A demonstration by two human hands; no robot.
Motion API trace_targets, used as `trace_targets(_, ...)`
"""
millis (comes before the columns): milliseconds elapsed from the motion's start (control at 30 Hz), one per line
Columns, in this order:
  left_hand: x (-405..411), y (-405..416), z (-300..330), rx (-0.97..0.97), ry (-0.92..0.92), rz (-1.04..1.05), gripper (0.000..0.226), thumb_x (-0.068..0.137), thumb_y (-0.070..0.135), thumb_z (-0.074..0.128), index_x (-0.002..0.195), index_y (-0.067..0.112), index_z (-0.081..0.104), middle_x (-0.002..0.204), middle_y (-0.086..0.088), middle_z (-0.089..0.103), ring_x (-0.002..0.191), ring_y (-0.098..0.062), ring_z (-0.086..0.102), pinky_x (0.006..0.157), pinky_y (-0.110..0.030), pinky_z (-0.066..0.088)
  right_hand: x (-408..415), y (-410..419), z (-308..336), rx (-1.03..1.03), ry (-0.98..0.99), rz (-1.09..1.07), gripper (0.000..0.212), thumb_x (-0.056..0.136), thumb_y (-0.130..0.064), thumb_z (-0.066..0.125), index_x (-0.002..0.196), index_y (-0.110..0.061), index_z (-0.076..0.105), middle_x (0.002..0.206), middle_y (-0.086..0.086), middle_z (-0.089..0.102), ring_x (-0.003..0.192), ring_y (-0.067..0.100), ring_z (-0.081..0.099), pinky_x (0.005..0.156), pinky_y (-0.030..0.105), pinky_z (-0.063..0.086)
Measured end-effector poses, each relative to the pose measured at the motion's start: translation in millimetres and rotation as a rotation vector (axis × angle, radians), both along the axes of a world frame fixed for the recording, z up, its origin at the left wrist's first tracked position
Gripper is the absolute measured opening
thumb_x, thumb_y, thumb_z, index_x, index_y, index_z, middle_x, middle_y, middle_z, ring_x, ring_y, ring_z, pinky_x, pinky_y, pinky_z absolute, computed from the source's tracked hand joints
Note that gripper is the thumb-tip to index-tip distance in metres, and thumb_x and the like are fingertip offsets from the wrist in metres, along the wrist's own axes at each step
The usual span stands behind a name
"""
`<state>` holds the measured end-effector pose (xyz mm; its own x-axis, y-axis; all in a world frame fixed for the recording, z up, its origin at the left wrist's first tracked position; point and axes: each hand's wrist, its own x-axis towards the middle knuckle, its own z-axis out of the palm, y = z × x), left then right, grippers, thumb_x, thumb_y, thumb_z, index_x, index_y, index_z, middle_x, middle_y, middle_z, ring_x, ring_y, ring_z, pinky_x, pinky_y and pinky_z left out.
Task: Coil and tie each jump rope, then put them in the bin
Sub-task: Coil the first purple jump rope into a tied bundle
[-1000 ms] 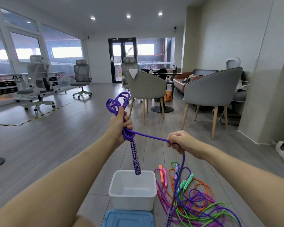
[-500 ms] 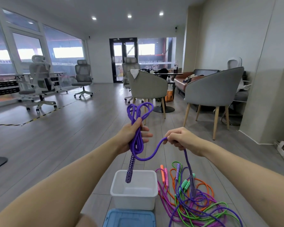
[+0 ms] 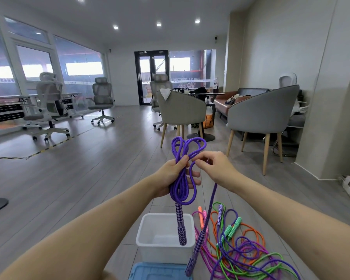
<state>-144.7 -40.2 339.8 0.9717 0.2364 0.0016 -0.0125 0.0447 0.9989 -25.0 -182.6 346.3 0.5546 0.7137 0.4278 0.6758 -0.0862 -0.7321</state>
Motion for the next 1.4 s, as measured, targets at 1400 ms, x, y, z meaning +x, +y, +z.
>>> trace_targets(1400,8.2,-4.8,-6.4,-0.058,0.012,-0.056,0.043,0.108,0.043,0.044,0.119,0.003,0.054,0.083,-0.009,0.061,0.077,-0.029,0.068,0.087,-0.053,0.059,7.9,-1.1,-12.3,0.066,0.036,0.079,0.014,0.09,-0.028,0.075,0.094,-0.024,0.062,0.09,0.006,0.07,0.08,0.033,0.068,0.075,0.049,0.06)
